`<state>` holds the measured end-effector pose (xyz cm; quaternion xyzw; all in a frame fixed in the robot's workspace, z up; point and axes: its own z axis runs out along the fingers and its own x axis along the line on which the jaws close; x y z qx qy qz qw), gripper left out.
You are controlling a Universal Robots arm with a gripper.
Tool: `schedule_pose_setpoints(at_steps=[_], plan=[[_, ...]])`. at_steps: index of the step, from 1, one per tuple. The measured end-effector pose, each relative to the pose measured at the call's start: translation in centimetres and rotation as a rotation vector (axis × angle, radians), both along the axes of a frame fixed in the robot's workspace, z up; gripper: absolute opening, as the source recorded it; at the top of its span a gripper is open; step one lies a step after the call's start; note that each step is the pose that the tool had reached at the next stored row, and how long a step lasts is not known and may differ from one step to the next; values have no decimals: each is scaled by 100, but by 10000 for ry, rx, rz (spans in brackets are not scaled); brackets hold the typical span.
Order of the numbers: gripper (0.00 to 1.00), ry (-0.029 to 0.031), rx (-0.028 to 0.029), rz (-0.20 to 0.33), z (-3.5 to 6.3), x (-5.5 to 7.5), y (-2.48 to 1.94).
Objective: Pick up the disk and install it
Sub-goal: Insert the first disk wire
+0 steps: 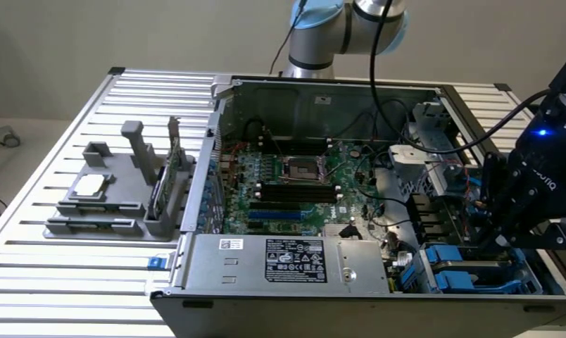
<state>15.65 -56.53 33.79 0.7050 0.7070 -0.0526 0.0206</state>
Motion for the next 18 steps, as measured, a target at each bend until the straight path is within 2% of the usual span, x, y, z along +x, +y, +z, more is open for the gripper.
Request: schedule_pose_setpoints(at_steps=[8, 18], plan=[[17, 0, 8, 77, -3, 0, 3], [17, 0, 51, 116, -12, 12, 3]])
